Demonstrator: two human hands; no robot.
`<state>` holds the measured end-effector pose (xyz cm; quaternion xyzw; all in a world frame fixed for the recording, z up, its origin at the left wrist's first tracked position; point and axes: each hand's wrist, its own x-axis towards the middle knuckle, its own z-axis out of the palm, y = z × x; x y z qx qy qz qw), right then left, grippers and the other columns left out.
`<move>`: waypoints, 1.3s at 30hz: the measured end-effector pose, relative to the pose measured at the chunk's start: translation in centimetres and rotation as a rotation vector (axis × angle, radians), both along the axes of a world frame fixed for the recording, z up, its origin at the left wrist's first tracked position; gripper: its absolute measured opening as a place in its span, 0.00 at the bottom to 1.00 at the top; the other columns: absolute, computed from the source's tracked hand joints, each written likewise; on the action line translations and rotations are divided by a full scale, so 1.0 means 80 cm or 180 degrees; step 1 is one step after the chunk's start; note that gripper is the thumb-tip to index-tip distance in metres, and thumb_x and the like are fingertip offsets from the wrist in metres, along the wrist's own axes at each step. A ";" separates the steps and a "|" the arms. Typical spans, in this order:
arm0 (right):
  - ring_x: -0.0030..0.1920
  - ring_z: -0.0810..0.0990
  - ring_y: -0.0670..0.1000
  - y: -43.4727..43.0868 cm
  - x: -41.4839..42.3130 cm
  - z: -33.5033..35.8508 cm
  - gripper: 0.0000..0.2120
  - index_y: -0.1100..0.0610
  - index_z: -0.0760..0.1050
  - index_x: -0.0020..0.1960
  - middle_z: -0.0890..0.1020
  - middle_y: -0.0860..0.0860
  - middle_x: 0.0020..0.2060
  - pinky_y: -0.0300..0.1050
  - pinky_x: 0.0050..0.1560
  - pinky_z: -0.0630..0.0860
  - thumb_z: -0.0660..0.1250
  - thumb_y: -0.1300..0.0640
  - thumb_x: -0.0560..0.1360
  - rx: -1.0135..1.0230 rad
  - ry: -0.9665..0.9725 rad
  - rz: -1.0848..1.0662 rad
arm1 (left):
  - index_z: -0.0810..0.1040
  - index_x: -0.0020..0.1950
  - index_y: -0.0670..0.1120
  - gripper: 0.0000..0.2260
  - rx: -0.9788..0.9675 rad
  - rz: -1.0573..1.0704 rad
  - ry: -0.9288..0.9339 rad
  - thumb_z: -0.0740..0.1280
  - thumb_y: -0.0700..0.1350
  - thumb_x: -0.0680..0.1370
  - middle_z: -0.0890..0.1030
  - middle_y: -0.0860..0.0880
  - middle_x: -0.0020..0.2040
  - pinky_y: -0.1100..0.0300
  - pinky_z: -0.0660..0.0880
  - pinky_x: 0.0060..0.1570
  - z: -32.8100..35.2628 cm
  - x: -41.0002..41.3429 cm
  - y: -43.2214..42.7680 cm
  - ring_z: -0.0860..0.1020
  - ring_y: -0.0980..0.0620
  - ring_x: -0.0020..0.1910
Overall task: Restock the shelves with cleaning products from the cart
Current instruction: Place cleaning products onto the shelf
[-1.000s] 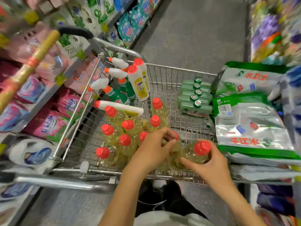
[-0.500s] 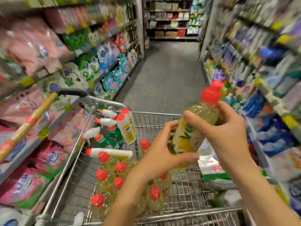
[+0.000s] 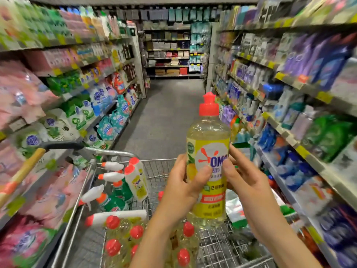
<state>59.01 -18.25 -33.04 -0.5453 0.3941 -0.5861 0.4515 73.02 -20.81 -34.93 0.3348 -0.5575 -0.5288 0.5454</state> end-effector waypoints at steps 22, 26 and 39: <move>0.51 0.83 0.45 0.260 -0.069 0.020 0.24 0.34 0.75 0.60 0.83 0.41 0.52 0.35 0.45 0.79 0.72 0.46 0.65 -0.0424 0.0172 -0.2478 | 0.77 0.57 0.56 0.16 -0.0309 -0.2375 0.0257 0.70 0.56 0.71 0.83 0.49 0.54 0.54 0.80 0.47 0.028 -0.146 0.149 0.82 0.47 0.53; 0.51 0.83 0.43 0.358 -0.099 0.031 0.27 0.37 0.74 0.60 0.84 0.41 0.51 0.35 0.43 0.78 0.73 0.46 0.62 -0.0412 0.0069 -0.3027 | 0.76 0.61 0.54 0.18 -0.0311 -0.3018 0.0324 0.70 0.56 0.72 0.83 0.47 0.56 0.55 0.79 0.47 0.039 -0.199 0.230 0.82 0.46 0.54; 0.39 0.81 0.40 0.708 -0.154 0.043 0.29 0.36 0.73 0.60 0.83 0.38 0.45 0.33 0.36 0.77 0.72 0.45 0.59 -0.0164 0.0223 -0.4731 | 0.80 0.55 0.53 0.15 -0.0029 -0.4522 0.0523 0.70 0.55 0.69 0.84 0.48 0.52 0.61 0.79 0.44 0.047 -0.338 0.573 0.83 0.50 0.50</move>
